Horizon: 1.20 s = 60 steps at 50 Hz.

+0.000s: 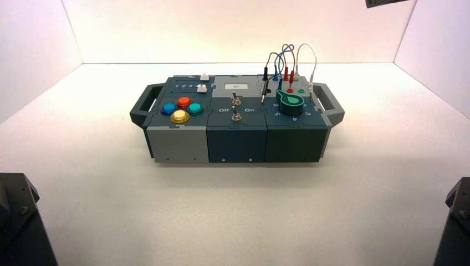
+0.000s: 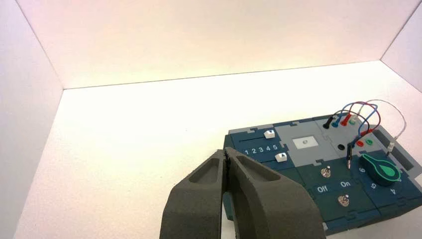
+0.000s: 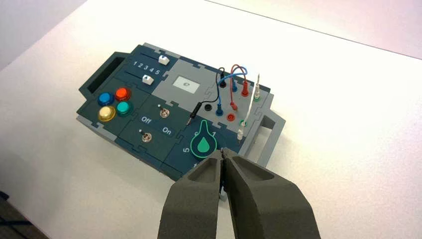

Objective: Push the yellow button with the right gripper.

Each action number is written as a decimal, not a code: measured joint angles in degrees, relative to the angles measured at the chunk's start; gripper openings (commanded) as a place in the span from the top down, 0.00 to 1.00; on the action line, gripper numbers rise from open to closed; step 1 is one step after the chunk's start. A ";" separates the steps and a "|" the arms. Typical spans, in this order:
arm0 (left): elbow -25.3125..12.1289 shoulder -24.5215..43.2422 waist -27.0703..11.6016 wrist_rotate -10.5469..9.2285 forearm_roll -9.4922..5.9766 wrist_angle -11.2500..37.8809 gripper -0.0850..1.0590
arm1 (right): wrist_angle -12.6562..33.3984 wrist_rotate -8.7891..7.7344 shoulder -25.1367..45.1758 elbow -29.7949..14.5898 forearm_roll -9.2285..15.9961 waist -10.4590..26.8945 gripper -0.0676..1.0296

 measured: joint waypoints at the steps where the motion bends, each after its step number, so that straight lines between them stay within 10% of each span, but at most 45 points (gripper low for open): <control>1: 0.00 0.00 0.00 0.00 0.00 0.00 0.95 | 0.00 -0.09 0.09 0.00 0.00 0.00 0.96; 27: 0.00 -0.18 0.00 0.00 0.00 0.00 0.95 | -0.18 -0.53 2.02 0.00 0.00 0.53 0.96; 45: 0.09 -0.18 0.00 0.00 0.00 -0.09 0.95 | -1.49 0.53 12.57 -4.66 0.35 17.75 0.96; 60: 0.00 -0.18 0.00 0.00 0.00 -0.09 0.95 | -2.29 0.53 30.76 -14.24 2.81 22.41 0.96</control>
